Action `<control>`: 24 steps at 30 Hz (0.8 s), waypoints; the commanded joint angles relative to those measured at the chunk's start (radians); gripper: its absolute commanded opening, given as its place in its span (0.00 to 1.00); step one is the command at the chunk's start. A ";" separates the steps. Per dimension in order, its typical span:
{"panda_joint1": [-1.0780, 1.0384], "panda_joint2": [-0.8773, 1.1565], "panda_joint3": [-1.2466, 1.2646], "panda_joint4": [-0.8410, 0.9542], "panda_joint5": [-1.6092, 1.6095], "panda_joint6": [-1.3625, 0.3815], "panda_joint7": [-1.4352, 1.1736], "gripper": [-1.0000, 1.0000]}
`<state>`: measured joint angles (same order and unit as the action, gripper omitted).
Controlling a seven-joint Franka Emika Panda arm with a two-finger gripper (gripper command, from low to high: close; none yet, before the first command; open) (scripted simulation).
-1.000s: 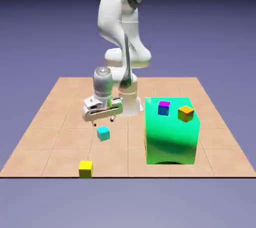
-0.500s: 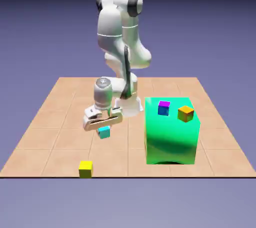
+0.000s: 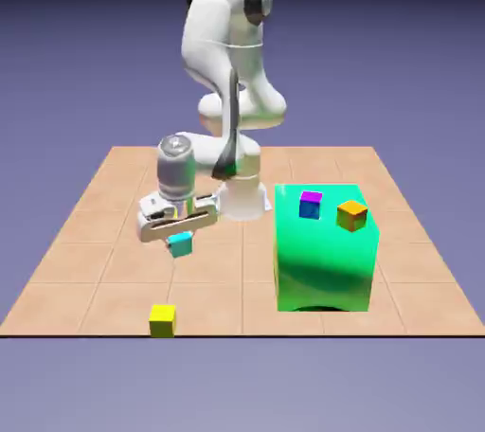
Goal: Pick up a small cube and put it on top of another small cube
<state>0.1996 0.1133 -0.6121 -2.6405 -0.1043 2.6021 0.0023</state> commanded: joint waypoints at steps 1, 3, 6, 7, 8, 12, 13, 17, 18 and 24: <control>0.022 0.026 -0.015 0.036 0.032 -0.017 -0.026 0.00; 0.066 0.078 -0.046 0.109 0.099 -0.053 -0.079 0.00; 0.131 0.155 -0.092 0.217 0.198 -0.107 -0.158 0.00; 0.153 0.181 -0.107 0.254 0.231 -0.125 -0.184 0.00; 0.175 0.207 -0.122 0.290 0.264 -0.143 -0.210 0.00; 0.263 0.311 -0.183 0.435 0.396 -0.215 -0.316 0.00; 0.285 0.336 -0.199 0.471 0.429 -0.233 -0.342 0.00; 0.300 0.423 -0.194 0.542 0.527 -0.235 -0.415 0.00; 0.273 0.459 -0.160 0.542 0.561 -0.202 -0.435 0.00; 0.283 0.446 -0.173 0.542 0.548 -0.214 -0.427 1.00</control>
<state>0.4825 0.5591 -0.7854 -2.0981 0.4438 2.3880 -0.4251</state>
